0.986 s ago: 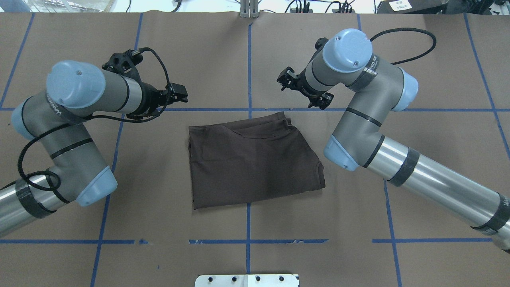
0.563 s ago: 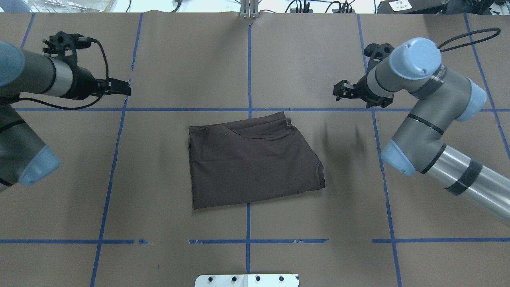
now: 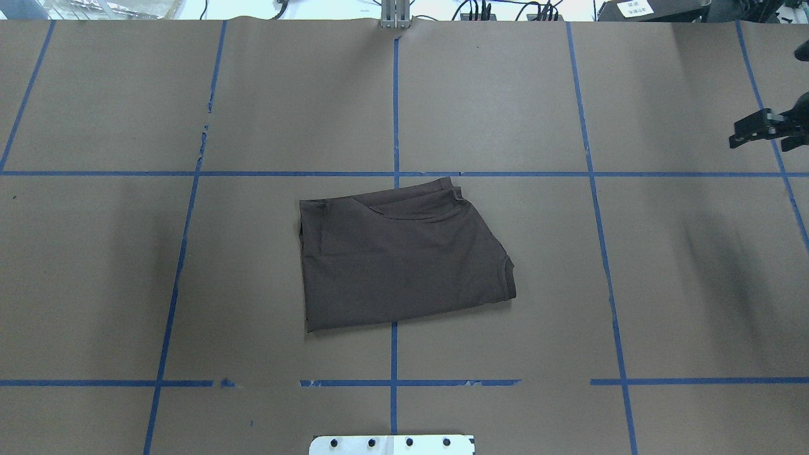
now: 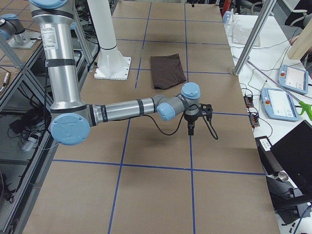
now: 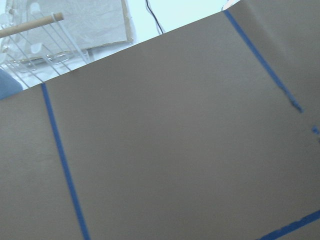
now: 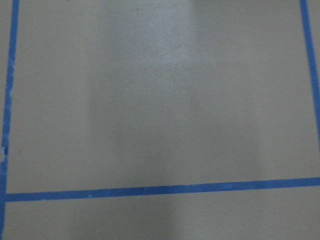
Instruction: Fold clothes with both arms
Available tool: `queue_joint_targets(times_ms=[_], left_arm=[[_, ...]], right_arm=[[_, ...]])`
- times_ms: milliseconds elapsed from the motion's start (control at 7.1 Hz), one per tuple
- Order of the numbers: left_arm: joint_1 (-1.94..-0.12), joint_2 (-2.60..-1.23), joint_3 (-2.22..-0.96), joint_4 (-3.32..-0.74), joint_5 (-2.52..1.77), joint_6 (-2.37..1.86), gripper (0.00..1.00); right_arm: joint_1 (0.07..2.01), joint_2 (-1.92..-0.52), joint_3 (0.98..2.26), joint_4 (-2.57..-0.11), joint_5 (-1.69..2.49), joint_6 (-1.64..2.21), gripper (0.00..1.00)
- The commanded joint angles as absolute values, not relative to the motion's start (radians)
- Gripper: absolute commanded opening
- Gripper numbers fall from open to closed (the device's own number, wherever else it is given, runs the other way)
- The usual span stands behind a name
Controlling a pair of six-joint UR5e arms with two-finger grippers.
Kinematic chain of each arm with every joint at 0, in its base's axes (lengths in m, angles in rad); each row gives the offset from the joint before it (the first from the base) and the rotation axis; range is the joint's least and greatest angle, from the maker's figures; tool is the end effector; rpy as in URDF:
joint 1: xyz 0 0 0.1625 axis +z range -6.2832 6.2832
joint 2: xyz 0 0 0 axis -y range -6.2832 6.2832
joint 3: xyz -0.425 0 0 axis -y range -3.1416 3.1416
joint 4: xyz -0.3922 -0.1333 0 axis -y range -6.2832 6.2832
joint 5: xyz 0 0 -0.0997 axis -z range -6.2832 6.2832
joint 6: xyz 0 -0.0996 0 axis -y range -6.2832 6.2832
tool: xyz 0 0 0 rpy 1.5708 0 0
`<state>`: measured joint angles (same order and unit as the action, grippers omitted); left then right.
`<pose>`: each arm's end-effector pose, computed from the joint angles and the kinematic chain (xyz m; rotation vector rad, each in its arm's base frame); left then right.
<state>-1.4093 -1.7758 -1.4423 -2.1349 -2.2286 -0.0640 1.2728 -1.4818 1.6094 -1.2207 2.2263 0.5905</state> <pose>0.0258 -0.6084 0.5522 0.5428 0.7017 0.3016 -0.0926 -0.5486 0.5602 0.1393 -0.7779 0.1206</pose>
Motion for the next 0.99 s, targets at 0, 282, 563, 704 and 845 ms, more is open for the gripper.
queue_joint_targets(times_ms=[0, 282, 563, 704, 845], left_arm=[[-1.465, -1.787, -1.414, -2.027, -2.266, 0.052, 1.00], [-1.524, -1.879, -1.388, -1.797, -2.269, 0.180, 1.00], [-1.523, -1.916, -1.303, -1.700, -2.278, 0.242, 1.00], [-1.534, -1.978, -1.278, -1.546, -2.281, 0.247, 1.00], [-1.535, -1.882, -1.342, -1.564, -2.284, 0.238, 1.00]], right_arm=[[1.388, -1.520, 1.585, -1.337, 2.307, 0.298, 1.00], [1.439, -1.512, 1.591, -1.431, 2.313, 0.154, 1.00], [1.453, -1.484, 1.598, -1.563, 2.298, 0.100, 1.00], [1.478, -1.486, 1.598, -1.578, 2.296, 0.100, 1.00], [1.477, -1.499, 1.585, -1.578, 2.292, 0.098, 1.00]])
